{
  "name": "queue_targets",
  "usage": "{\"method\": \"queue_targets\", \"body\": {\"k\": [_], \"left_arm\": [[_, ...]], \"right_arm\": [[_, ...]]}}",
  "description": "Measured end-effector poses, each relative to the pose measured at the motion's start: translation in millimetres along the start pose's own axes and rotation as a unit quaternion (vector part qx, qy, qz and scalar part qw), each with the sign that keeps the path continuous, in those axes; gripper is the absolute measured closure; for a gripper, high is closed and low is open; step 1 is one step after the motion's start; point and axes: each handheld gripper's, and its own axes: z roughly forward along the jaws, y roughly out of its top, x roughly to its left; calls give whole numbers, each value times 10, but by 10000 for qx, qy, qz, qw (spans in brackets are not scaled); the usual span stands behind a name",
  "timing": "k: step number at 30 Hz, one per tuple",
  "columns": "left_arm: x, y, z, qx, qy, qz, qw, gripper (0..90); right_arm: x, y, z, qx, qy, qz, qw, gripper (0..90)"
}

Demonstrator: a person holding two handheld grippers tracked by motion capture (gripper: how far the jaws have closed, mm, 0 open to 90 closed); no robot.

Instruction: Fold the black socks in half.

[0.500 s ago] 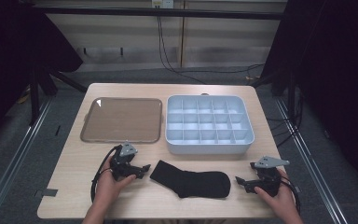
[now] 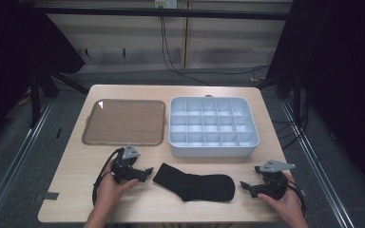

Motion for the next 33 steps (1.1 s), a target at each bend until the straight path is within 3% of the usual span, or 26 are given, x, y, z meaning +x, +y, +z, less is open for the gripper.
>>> {"method": "queue_targets", "body": {"k": [2,3,4,5,6,7,10,11,12,13,15,19,20,22,26,27,29,31,33], "left_arm": [[1,0,0,-11,-8,-11,10000,137],[1,0,2,-20,-2,-27,10000,140],[-8,6,2,2,29,-27,10000,140],[-8,6,2,2,29,-27,10000,141],[-17,23,-6,84,56,-29,9999,144],[-17,23,-6,84,56,-29,9999,148],[-36,38,-16,160,72,-110,9998,156],[-44,70,-48,332,85,-168,9993,187],[-44,70,-48,332,85,-168,9993,213],[-60,99,-81,429,-51,-398,9983,251],[-87,117,-96,439,-43,-500,9978,267],[-208,218,-187,426,-154,-470,9979,321],[-244,243,-207,376,-201,-508,9978,334],[-305,288,-243,357,-366,-676,9964,397],[-380,329,-235,488,-482,-691,9952,453],[-395,329,-217,508,-504,-790,9943,459],[-414,322,-183,619,-451,-832,9936,482],[-450,321,-128,831,-446,-672,9933,513],[-453,318,-105,893,-408,-745,9924,537]], "right_arm": [[-8,-2,-8,10,52,-40,10000,156],[-16,-2,-18,19,64,-49,10000,189],[-36,0,-52,-12,161,41,9999,292],[-36,0,-52,-12,161,41,9999,292],[-36,5,-70,-15,297,17,9996,344],[-28,8,-72,32,259,-54,9996,381],[-8,21,-75,-31,422,-87,9991,435],[26,28,-70,10,465,-186,9987,493],[26,28,-70,10,465,-186,9987,493],[77,31,-59,-4,650,-405,9971,546],[105,35,-60,17,644,-441,9969,570],[167,49,-64,42,765,-686,9947,747],[173,55,-63,59,918,-688,9934,785],[197,81,-84,52,927,-813,9924,870],[253,132,-115,83,1167,-972,9884,900],[267,140,-118,117,1184,-1016,9877,900],[294,154,-117,149,1216,-1104,9863,900],[333,175,-114,166,1320,-1127,9847,900],[357,174,-88,241,1357,-1167,9836,900]]}}
